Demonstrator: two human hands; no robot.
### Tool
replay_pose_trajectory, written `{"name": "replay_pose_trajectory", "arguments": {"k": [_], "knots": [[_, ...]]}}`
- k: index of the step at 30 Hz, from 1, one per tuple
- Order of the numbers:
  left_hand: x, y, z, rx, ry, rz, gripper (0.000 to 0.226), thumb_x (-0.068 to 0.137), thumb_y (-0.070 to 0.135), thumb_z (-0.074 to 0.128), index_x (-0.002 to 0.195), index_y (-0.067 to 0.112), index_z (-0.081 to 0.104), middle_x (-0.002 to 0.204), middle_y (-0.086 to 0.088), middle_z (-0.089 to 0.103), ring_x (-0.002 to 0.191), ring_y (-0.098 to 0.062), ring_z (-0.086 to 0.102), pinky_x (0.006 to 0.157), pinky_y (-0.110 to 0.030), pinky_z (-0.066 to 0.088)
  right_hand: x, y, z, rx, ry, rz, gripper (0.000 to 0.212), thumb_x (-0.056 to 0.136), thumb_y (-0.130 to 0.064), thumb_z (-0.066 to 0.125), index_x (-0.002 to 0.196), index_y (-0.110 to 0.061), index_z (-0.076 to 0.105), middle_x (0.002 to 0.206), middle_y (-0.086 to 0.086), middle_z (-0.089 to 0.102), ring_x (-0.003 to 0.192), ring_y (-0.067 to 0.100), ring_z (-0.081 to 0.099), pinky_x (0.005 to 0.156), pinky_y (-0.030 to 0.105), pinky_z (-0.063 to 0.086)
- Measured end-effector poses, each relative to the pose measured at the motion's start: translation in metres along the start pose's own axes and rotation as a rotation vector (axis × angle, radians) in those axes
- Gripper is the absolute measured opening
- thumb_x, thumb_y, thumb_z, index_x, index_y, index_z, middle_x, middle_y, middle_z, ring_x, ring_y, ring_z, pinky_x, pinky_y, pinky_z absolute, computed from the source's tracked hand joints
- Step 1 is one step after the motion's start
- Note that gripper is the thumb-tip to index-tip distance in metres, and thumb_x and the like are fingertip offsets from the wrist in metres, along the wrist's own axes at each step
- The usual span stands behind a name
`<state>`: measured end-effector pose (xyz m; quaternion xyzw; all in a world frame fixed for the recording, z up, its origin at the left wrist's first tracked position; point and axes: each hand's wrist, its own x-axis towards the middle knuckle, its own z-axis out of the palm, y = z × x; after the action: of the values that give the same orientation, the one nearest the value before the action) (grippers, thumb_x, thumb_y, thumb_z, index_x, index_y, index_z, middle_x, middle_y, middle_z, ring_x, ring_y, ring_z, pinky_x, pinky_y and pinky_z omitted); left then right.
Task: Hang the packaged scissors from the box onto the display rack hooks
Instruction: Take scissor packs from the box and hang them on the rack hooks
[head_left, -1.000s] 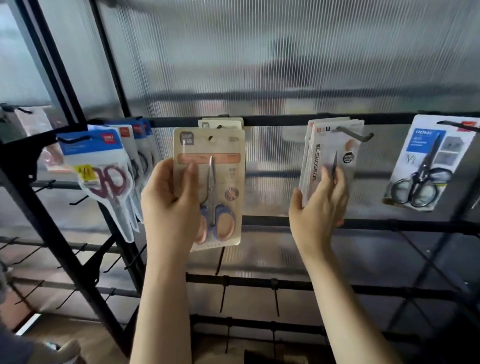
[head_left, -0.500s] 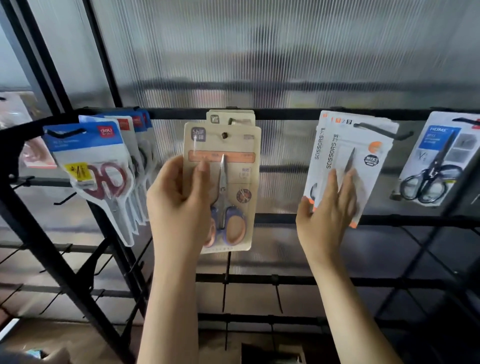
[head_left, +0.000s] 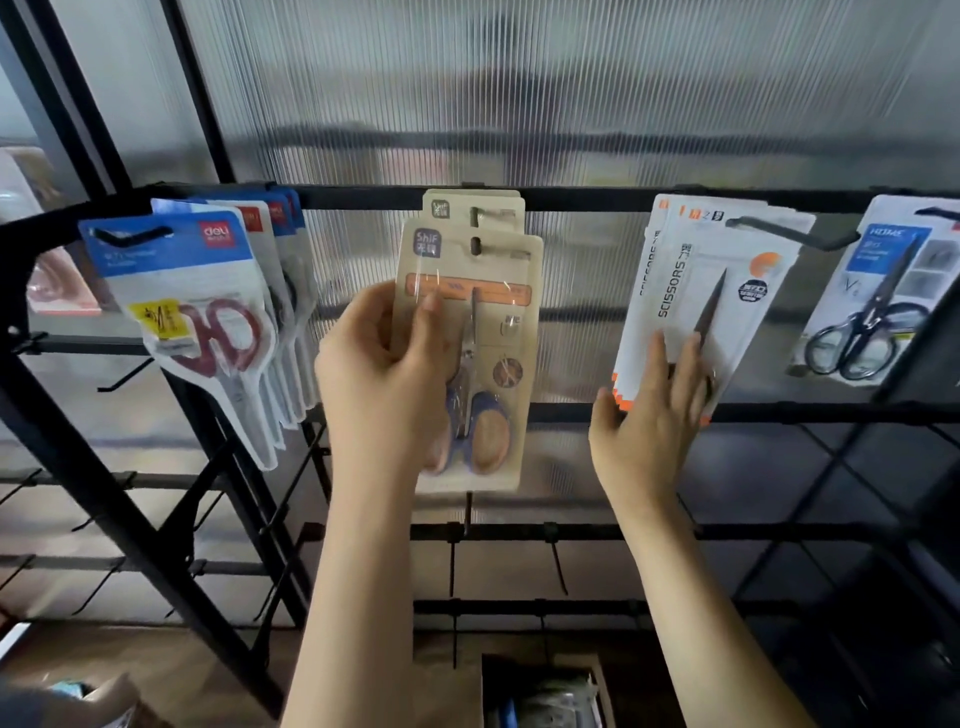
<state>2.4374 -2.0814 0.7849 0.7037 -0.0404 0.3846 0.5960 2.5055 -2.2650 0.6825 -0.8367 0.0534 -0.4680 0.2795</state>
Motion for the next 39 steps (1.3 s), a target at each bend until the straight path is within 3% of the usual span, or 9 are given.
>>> {"name": "replay_pose_trajectory", "arguments": {"k": [3,6,14,18,23,25,27,32,39], "knots": [[0.015,-0.02,0.01,0.042,-0.004,0.031,0.027,0.09,0.024,0.055,0.068,0.009,0.049,0.059,0.005,0.044,0.057,-0.009,0.036,0.055,-0.027,0.031,-0.007,-0.005,-0.003,0.009,-0.042,0.005,0.062,0.084,-0.021,0.052,0.142,-0.004,0.038,0.152,0.024,0.023,0.137,0.043,0.027,0.112,0.047,0.021],[0.031,-0.038,0.021,0.089,-0.01,0.04,0.027,0.091,0.026,0.054,0.075,0.004,0.054,0.061,0.007,0.048,0.056,-0.004,0.04,0.056,-0.025,0.033,-0.014,-0.008,-0.005,-0.013,-0.073,-0.008,0.066,0.084,-0.015,0.063,0.144,-0.005,0.035,0.153,0.021,0.021,0.139,0.04,0.024,0.112,0.051,0.026],[0.053,-0.062,0.037,0.175,-0.04,0.054,0.026,0.093,0.03,0.055,0.083,0.006,0.059,0.063,0.015,0.049,0.055,0.005,0.044,0.054,-0.014,0.034,-0.036,-0.013,-0.013,-0.057,-0.132,-0.003,0.067,0.086,-0.019,0.063,0.145,-0.007,0.034,0.154,0.021,0.022,0.141,0.038,0.022,0.114,0.05,0.026],[0.045,-0.065,0.043,0.244,-0.011,-0.011,0.027,0.091,0.029,0.056,0.101,0.004,0.06,0.086,0.006,0.059,0.074,-0.004,0.054,0.06,-0.005,0.036,-0.047,-0.009,-0.023,-0.067,-0.171,0.005,0.067,0.087,-0.022,0.062,0.146,-0.008,0.033,0.155,0.018,0.02,0.141,0.036,0.021,0.115,0.044,0.02],[-0.016,-0.073,0.05,0.278,0.109,-0.014,0.034,0.09,0.024,0.053,0.114,0.001,0.053,0.108,-0.01,0.059,0.098,-0.021,0.054,0.086,-0.027,0.042,-0.064,0.009,-0.039,-0.075,-0.199,0.03,0.068,0.086,-0.02,0.063,0.146,-0.009,0.033,0.155,0.019,0.021,0.141,0.037,0.021,0.114,0.049,0.023],[-0.06,-0.07,0.054,0.277,0.137,0.006,0.027,0.088,0.015,0.053,0.111,0.001,0.055,0.107,-0.01,0.059,0.097,-0.017,0.051,0.086,-0.021,0.038,-0.075,0.021,-0.047,-0.091,-0.203,0.056,0.066,0.086,-0.021,0.063,0.144,-0.008,0.035,0.154,0.02,0.022,0.14,0.038,0.023,0.113,0.049,0.024],[-0.108,-0.069,0.061,0.295,0.076,0.079,0.024,0.087,0.011,0.053,0.108,0.002,0.057,0.105,-0.01,0.059,0.097,-0.014,0.048,0.086,-0.018,0.034,-0.089,0.035,-0.055,-0.101,-0.205,0.091,0.063,0.087,-0.022,0.061,0.144,-0.007,0.036,0.153,0.02,0.024,0.139,0.039,0.025,0.112,0.05,0.026],[-0.216,-0.086,0.076,0.394,-0.298,0.18,0.021,0.087,0.01,0.05,0.104,0.002,0.06,0.105,-0.01,0.061,0.099,-0.022,0.053,0.088,-0.026,0.036,-0.142,0.082,-0.077,-0.121,-0.297,0.186,0.059,0.093,-0.027,0.05,0.146,-0.01,0.03,0.155,0.018,0.019,0.143,0.035,0.018,0.114,0.047,0.02],[-0.329,-0.141,0.07,0.561,-0.638,-0.053,0.039,0.086,0.021,0.042,0.117,0.006,0.061,0.118,-0.009,0.062,0.11,-0.026,0.052,0.094,-0.035,0.039,-0.258,0.165,-0.104,-0.281,-0.417,0.386,0.054,0.093,-0.031,0.044,0.141,-0.007,0.039,0.15,0.019,0.033,0.139,0.034,0.029,0.112,0.046,0.027]]}}
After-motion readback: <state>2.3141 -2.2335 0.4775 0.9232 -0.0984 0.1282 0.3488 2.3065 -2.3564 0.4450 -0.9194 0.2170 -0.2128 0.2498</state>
